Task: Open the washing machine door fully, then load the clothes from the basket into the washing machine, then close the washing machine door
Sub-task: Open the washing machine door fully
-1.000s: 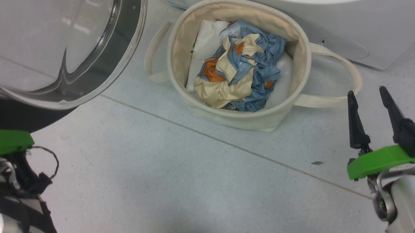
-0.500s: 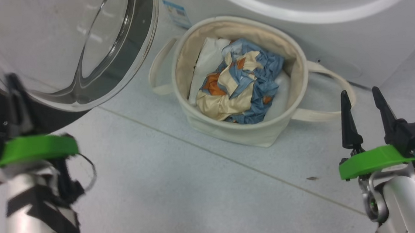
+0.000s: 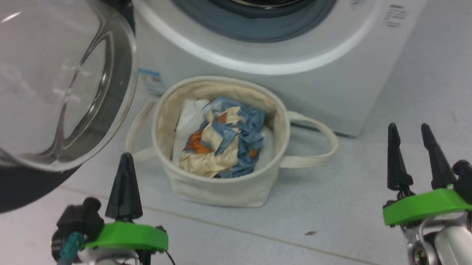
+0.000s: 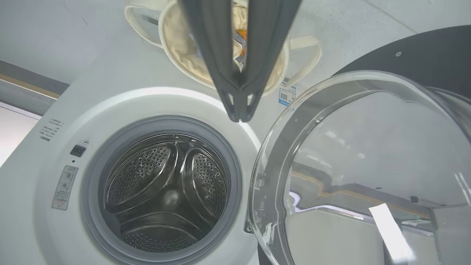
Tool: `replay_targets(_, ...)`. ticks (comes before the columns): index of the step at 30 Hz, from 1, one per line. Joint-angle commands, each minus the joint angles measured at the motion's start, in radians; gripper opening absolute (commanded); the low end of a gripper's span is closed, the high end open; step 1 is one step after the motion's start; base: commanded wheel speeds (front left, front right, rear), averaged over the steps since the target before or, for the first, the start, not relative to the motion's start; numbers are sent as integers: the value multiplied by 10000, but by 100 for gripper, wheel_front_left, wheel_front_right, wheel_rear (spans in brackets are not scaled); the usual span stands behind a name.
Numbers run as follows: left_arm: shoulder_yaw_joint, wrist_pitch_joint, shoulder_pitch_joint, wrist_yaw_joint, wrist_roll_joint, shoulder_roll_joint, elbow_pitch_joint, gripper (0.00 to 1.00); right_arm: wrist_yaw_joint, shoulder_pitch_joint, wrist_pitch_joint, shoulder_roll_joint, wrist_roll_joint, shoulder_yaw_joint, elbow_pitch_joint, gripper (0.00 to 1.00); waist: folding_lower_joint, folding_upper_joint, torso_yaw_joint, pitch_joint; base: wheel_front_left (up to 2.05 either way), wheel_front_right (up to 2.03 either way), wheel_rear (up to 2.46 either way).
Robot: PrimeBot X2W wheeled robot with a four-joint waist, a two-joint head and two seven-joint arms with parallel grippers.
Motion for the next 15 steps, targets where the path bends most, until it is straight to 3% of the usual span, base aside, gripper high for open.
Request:
replay_targets(1,237,-48,38,-17,28,259,-377,0,2,11,-122,108,125,319,-436,100,2,0,-764,-682,0,0,0)
replay_targets(7,-63,-48,783,-162,111,259,-531,0,2,380,-122,110,532,377,-568,100,2,0,-1658,-1128,0,0,0)
replay_targets(14,-388,-48,1358,68,340,258,-468,0,2,659,-122,111,933,202,-298,100,2,0,-2425,-1452,0,0,0)
replay_targets(15,-442,-48,1389,80,336,258,-438,4,2,677,-122,111,898,170,-252,100,2,0,-2446,-1470,0,0,0)
